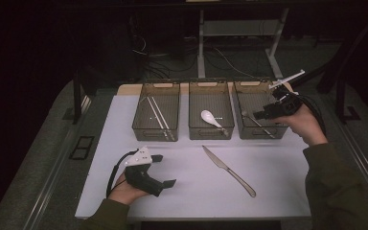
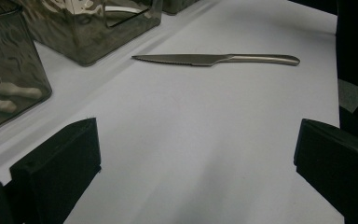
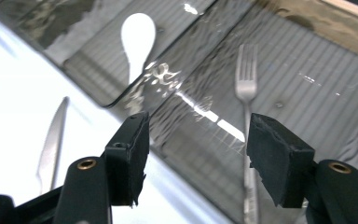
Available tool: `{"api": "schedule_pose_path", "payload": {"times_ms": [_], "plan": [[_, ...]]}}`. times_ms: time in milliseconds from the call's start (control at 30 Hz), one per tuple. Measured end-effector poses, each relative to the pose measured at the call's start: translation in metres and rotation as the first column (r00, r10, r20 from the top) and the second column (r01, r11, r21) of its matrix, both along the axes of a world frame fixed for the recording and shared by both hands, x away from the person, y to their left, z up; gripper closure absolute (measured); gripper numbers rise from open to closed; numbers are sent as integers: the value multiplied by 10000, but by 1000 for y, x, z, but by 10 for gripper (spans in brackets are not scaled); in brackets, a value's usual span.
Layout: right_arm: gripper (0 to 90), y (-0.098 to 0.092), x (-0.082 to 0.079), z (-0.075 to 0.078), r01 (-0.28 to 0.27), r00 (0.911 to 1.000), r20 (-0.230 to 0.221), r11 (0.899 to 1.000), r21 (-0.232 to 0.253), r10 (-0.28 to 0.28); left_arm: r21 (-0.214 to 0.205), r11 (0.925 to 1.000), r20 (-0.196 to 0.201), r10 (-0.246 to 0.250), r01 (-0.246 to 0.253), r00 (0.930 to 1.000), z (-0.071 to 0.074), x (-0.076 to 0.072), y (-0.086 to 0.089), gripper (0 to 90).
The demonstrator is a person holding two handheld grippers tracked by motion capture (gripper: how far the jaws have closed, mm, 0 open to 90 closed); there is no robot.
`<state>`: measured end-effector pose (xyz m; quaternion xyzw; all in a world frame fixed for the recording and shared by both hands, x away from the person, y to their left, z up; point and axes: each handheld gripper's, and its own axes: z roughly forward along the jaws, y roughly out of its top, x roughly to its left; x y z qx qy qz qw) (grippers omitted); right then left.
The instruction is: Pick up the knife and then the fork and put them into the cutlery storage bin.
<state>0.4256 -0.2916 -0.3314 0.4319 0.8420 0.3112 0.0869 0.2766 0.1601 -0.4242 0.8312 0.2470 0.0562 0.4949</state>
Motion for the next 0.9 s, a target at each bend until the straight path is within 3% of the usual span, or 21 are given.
{"api": "schedule_pose_path", "payload": {"times_ms": [367, 900], "plan": [[386, 13, -43, -12, -728, 9972, -158, 9972, 172, 730, 25, 10000, 43, -12, 12, 10000, 0, 0, -1, 0], [407, 35, -77, -43, -1483, 9879, -463, 9889, 31, 1483, 99, 9999, 66, -25, 24, 10000, 0, -1, -1, 0]]}}
